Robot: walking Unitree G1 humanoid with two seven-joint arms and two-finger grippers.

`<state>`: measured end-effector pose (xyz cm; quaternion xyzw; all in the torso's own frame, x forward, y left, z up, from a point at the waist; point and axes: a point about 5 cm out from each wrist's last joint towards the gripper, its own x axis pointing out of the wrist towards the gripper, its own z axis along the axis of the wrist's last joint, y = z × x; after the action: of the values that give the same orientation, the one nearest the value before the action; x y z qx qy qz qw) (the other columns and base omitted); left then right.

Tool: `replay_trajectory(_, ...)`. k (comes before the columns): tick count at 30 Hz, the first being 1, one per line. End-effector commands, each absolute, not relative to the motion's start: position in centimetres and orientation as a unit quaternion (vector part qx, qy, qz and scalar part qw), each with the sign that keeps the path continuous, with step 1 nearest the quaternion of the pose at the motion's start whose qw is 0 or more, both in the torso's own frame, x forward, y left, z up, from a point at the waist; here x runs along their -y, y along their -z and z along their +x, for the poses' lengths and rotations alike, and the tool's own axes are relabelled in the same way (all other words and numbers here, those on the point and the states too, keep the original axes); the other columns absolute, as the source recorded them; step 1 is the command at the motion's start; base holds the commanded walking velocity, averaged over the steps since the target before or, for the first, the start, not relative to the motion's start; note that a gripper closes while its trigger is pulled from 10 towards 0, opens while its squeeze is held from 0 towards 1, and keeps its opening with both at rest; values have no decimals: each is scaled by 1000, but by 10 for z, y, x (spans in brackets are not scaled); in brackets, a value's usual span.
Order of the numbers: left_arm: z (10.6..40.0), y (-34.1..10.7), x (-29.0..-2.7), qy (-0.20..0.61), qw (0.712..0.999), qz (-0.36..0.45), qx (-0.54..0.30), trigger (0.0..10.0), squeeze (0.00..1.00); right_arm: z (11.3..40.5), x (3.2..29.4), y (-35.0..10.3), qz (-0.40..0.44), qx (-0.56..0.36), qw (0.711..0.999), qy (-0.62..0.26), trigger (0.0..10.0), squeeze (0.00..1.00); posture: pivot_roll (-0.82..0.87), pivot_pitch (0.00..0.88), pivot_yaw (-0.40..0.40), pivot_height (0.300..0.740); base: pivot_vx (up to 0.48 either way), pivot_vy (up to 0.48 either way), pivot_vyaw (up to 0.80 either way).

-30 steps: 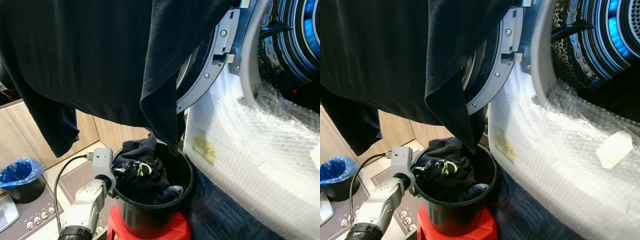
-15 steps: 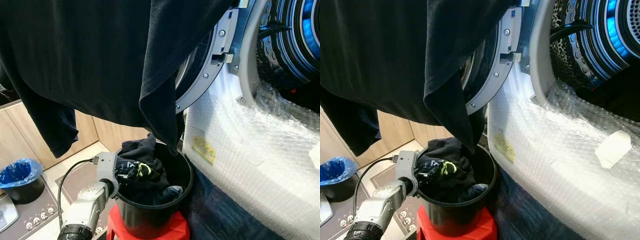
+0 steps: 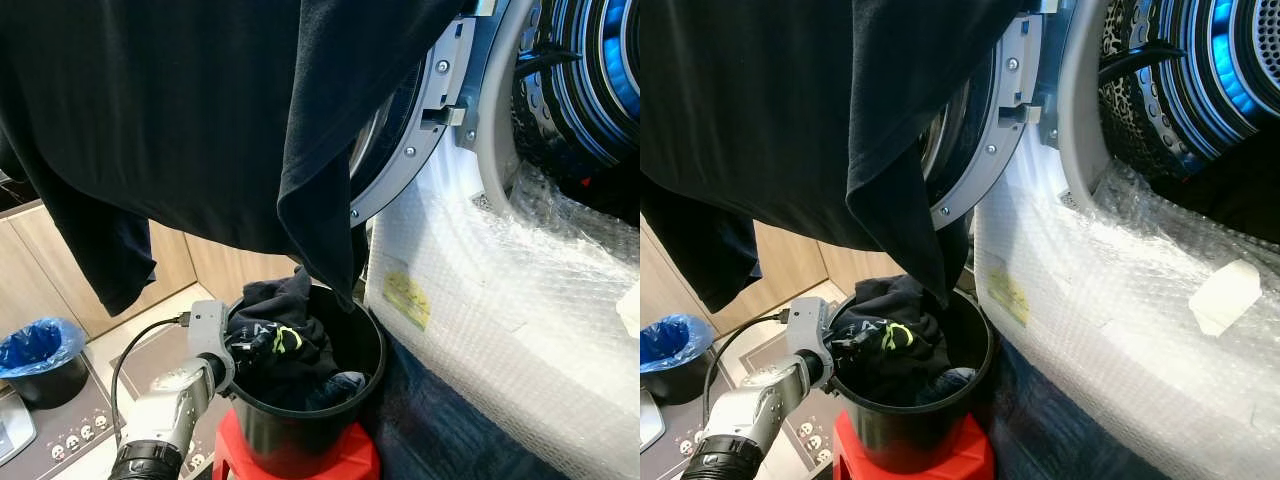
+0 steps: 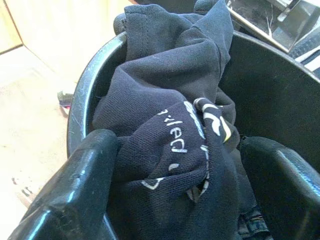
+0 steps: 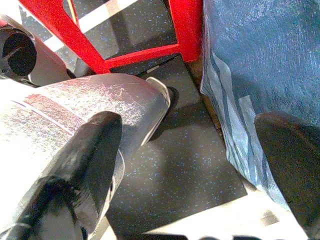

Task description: Clothes washing

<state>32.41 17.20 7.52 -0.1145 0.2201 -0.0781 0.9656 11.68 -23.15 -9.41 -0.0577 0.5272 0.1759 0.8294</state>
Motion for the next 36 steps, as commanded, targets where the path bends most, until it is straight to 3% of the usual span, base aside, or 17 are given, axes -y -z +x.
replay_trajectory(1, 322, -72, -175, 73, 958, -138, -240, 0, 0, 113, 229, 96, -52, -531, 827, -174, 10000, 0, -59, 5, -13, 740, 0, 0, 0)
replay_trajectory(5, 322, -71, -176, 71, 955, -145, -248, 157, 0, 112, 229, 96, -53, -532, 827, -173, 10000, 0, -58, 6, -13, 740, 0, 0, 0)
replay_trajectory(6, 322, -71, -176, 67, 952, -157, -253, 1765, 0, 112, 229, 96, -55, -532, 827, -173, 10000, 0, -58, 6, -14, 740, 0, 0, 0)
replay_trajectory(8, 322, -72, -177, 68, 951, -160, -258, 1137, 0, 112, 229, 96, -56, -532, 827, -172, 10000, 0, -58, 6, -13, 740, 0, 0, 0)
replay_trajectory(11, 322, -72, -177, 68, 951, -149, -262, 1020, 0, 112, 229, 96, -57, -532, 827, -172, 10000, 0, -56, 6, -14, 740, 0, 0, 0)
replay_trajectory(19, 319, -69, -179, 67, 948, -130, -283, 1922, 0, 113, 229, 96, -57, -532, 828, -170, 10000, 0, -56, 2, -11, 740, 0, 0, 0)
replay_trajectory(20, 318, -67, -181, 65, 947, -127, -287, 2667, 0, 113, 228, 96, -58, -531, 828, -170, 10000, 0, -56, 0, -11, 740, 0, 0, 0)
replay_trajectory(23, 318, -66, -181, 61, 946, -130, -292, 2000, 0, 114, 227, 96, -58, -531, 828, -170, 10000, 0, -56, 0, -11, 740, 0, 0, 0)
replay_trajectory(24, 317, -66, -182, 58, 945, -135, -293, 0, 0, 114, 227, 96, -58, -531, 828, -170, 10000, 0, -56, 0, -11, 740, 0, 0, 0)
replay_trajectory(36, 316, -67, -188, 48, 945, -138, -294, 0, 0, 116, 229, 96, -63, -531, 828, -169, 10000, 0, -54, 0, -16, 740, 0, 0, 0)
